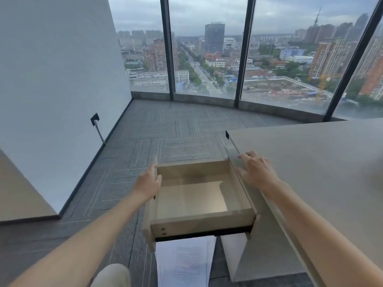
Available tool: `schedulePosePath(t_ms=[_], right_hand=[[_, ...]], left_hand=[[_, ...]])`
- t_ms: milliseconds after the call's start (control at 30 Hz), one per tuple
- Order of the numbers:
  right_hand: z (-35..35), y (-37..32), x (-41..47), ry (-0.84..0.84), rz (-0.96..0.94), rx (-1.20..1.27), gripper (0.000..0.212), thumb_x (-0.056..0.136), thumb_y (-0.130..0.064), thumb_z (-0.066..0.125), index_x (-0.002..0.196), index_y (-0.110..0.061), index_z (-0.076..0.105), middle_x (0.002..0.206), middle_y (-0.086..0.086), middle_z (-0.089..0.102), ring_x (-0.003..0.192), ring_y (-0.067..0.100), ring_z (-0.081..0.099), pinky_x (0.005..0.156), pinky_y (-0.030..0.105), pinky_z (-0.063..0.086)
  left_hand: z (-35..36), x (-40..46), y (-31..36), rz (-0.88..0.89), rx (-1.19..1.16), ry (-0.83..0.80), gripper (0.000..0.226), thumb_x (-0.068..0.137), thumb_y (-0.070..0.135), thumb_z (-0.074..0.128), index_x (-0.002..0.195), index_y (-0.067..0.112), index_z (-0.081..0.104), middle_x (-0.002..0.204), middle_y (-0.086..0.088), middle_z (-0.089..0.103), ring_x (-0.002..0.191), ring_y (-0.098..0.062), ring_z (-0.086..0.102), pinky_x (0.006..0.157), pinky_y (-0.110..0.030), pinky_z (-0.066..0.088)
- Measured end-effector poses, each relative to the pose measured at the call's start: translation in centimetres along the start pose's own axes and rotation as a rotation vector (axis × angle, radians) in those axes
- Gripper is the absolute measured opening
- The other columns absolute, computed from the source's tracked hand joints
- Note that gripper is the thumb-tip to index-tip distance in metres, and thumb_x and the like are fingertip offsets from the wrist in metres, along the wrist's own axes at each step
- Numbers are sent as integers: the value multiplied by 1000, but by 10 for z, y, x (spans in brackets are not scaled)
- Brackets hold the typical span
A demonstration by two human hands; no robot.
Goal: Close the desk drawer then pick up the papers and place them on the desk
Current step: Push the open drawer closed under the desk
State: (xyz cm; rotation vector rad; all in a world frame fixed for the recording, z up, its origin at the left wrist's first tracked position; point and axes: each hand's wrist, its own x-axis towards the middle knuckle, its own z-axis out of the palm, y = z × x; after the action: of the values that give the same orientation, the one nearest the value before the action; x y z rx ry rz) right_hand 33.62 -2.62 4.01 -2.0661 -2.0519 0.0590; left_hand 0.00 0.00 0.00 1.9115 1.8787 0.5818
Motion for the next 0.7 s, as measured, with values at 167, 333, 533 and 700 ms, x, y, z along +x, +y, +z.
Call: schedulePosePath(t_ms=[167,333,533,700], right_hand=[[6,16,28,6,30,-45,46,88,-35,53,130,-16,54,135,16,52,126,37,49,109,51,31],[9,24,47,-19,27,-33,50,93,-38,44,141,-23,44,154,16,35,146,32,25,119,59,12],[13,25,50,2,19,-18,51,93,-36,42,142,-22,44,155,17,35,147,34,24,119,60,10],[14,24,51,-2,20,-3,48,91,-34,45,137,-20,48,153,18,37,146,36,26,119,61,11]], left_hand=[[20,13,-9,-254,-228,13,49,102,28,36,145,5,37,142,-17,50,130,-33,47,106,-42,36],[37,44,-41,-628,-776,52,51,95,43,36,108,3,66,106,-22,69,95,-38,67,82,-45,56],[43,48,-44,-695,-806,-27,22,100,14,42,85,12,58,77,-14,60,60,-25,55,60,-35,49],[57,57,-42,-631,-769,-98,25,100,4,42,110,13,63,102,-15,68,76,-26,63,70,-37,56]])
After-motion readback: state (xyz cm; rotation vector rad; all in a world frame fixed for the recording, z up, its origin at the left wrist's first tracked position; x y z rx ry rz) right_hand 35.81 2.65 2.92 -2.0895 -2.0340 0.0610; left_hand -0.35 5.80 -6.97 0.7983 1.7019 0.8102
